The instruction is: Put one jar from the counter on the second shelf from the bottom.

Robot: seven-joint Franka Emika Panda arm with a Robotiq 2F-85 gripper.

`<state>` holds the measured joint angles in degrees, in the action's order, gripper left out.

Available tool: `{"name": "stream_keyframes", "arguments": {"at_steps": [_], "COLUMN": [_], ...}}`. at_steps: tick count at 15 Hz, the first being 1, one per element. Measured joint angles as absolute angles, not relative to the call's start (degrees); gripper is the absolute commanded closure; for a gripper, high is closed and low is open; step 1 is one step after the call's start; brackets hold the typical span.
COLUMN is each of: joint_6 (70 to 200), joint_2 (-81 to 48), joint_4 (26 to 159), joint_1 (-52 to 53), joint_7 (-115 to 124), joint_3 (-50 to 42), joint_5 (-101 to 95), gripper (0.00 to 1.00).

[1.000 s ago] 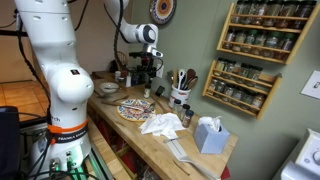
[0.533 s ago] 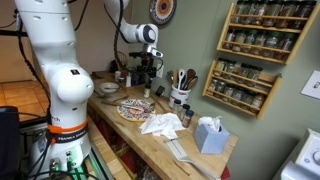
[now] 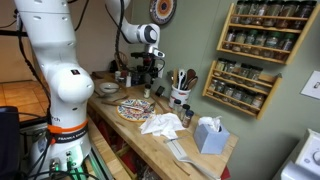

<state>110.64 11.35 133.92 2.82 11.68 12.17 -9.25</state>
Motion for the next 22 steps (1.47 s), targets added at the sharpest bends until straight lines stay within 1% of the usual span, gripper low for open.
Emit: {"name": "stream_keyframes", "arguments": {"at_steps": [6,11,13,22], "joint_6": [121.1,121.7,121.7,121.7], "joint_2": [12.9,14.5,14.7,14.4], "joint_4": [137.1,138.6,138.5,138.0], "joint_1": [1.9,1.4,1.2,1.3], "joint_7": [-9.9,-27.4,-29.7,-29.9], "joint_3": [1.9,-5.1,-6.2,-5.8], "joint_5": [-8.2,-2.5,-1.7,-1.7], "gripper": [0.0,0.0,0.0,0.0]}}
